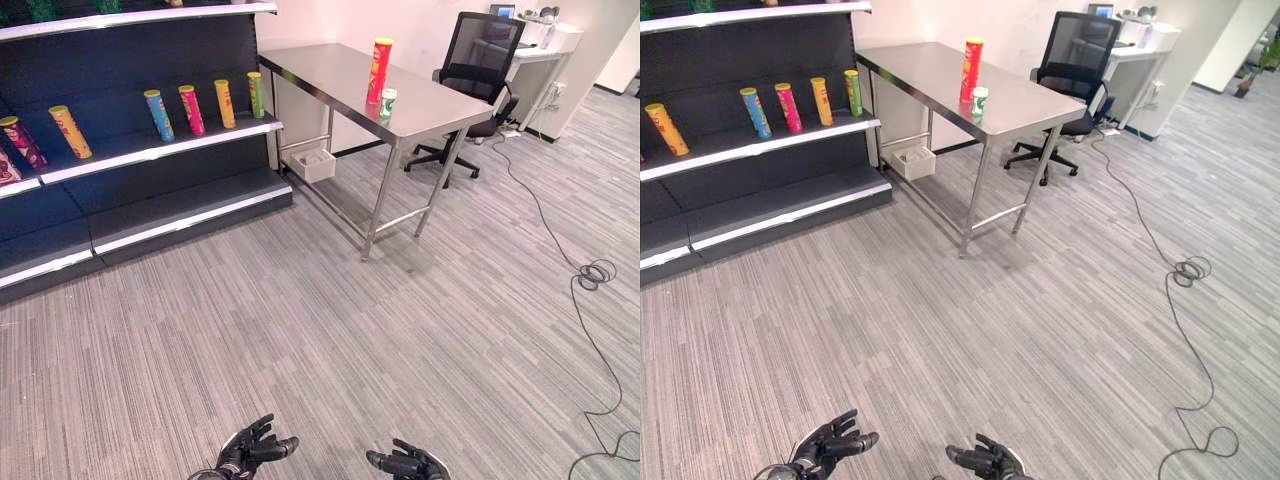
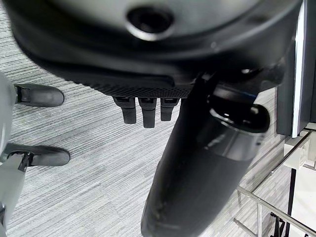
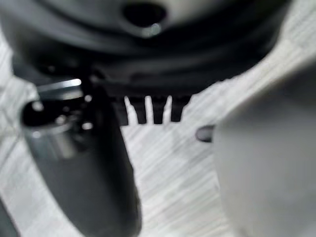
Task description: Put the goods on the table back onto the shelves and tidy them up.
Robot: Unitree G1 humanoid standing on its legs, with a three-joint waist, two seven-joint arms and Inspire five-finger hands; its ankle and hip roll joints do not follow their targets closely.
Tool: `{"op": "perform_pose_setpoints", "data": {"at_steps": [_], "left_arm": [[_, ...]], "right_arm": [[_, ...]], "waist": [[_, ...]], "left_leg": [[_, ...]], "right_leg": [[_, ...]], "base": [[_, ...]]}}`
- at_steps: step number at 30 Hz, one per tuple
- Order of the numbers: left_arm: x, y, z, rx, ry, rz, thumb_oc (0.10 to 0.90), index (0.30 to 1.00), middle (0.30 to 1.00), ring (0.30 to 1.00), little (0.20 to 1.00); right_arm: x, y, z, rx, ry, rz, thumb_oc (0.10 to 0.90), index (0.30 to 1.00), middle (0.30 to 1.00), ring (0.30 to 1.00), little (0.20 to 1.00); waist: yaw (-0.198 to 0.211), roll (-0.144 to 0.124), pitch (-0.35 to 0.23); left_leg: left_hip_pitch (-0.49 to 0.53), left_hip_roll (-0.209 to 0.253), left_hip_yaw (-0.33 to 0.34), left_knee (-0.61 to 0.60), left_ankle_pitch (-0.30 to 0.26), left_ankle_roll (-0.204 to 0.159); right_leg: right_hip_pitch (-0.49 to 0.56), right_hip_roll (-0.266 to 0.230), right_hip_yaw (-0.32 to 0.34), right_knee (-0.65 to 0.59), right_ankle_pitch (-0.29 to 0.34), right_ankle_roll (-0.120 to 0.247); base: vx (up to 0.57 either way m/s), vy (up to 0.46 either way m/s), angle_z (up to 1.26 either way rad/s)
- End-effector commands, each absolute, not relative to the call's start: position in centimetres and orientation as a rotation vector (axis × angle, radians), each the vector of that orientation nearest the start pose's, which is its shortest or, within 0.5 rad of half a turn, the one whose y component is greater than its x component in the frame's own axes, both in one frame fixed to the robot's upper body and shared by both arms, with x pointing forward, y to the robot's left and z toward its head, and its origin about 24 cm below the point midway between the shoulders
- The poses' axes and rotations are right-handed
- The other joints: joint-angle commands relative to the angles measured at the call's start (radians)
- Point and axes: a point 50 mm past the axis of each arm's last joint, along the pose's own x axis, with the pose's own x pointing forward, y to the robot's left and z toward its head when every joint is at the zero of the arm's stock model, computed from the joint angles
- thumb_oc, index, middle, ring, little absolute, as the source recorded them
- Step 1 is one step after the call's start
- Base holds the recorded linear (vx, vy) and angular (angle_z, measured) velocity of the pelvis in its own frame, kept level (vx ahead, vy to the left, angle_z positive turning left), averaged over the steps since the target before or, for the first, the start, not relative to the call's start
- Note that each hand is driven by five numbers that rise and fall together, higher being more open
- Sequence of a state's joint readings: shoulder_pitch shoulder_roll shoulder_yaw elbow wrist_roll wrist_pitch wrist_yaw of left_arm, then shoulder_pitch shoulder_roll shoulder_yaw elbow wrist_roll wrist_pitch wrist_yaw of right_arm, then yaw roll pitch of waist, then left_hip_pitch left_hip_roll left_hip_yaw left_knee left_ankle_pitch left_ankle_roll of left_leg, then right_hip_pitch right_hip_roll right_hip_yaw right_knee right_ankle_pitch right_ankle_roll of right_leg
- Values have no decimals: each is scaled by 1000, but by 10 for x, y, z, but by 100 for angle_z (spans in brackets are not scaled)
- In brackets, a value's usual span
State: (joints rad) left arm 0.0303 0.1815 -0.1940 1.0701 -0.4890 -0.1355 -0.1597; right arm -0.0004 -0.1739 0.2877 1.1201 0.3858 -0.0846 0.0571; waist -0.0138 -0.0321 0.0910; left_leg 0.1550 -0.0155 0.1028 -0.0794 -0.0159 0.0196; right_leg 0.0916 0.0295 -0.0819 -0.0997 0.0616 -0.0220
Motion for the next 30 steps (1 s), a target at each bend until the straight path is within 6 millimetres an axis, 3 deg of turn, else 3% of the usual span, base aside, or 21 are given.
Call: {"op": "perform_pose_setpoints", "data": {"at_steps": [1,7,19,24,26,27,30], "left_arm": [[165,185,-132,-206,766,5,800,900,900,900,900],[171,188,-129,-184,743,-1,800,900,900,900,900],[170,189,-129,-181,748,12,800,900,900,900,900],[181,193,-122,-181,704,15,800,900,900,900,900],[185,195,-119,-169,684,6,800,900,900,900,900],[191,195,-115,-164,663,-4,800,900,900,900,900],[194,194,-113,-161,656,-9,800,900,900,900,900]], "right_arm": [[157,-199,-137,-94,877,33,800,900,900,900,900],[168,-206,-131,-183,853,80,800,900,900,900,900],[159,-198,-135,-141,863,92,800,900,900,900,900],[163,-195,-133,-72,850,77,800,900,900,900,900],[165,-197,-132,-68,843,72,800,900,900,900,900],[166,-199,-130,-71,834,68,800,900,900,900,900],[169,-201,-129,-78,830,62,800,900,900,900,900]], "waist": [[5,-14,-22],[10,-19,-22],[11,-23,-2],[16,-42,38],[19,-45,56],[18,-48,75],[17,-48,90]], "left_leg": [[-20,35,-4,-8,7,-62],[-21,36,-9,-8,10,-63],[-11,47,-28,-4,24,-72],[-98,60,-46,154,-1,-92],[-160,69,-50,274,31,-110],[-235,85,-56,397,88,-121],[-296,89,-56,468,117,-112]], "right_leg": [[24,-46,-15,12,-52,124],[29,-46,-22,12,-54,124],[41,-35,-26,12,-65,108],[35,-36,-26,12,-59,91],[42,-31,-27,12,-58,80],[48,-25,-31,12,-57,67],[57,-21,-34,12,-66,57]], "base": [[0,0,0],[0,0,0],[2,-35,6],[-34,-89,4],[-2,-131,4],[2,-121,9],[29,-70,11]]}}
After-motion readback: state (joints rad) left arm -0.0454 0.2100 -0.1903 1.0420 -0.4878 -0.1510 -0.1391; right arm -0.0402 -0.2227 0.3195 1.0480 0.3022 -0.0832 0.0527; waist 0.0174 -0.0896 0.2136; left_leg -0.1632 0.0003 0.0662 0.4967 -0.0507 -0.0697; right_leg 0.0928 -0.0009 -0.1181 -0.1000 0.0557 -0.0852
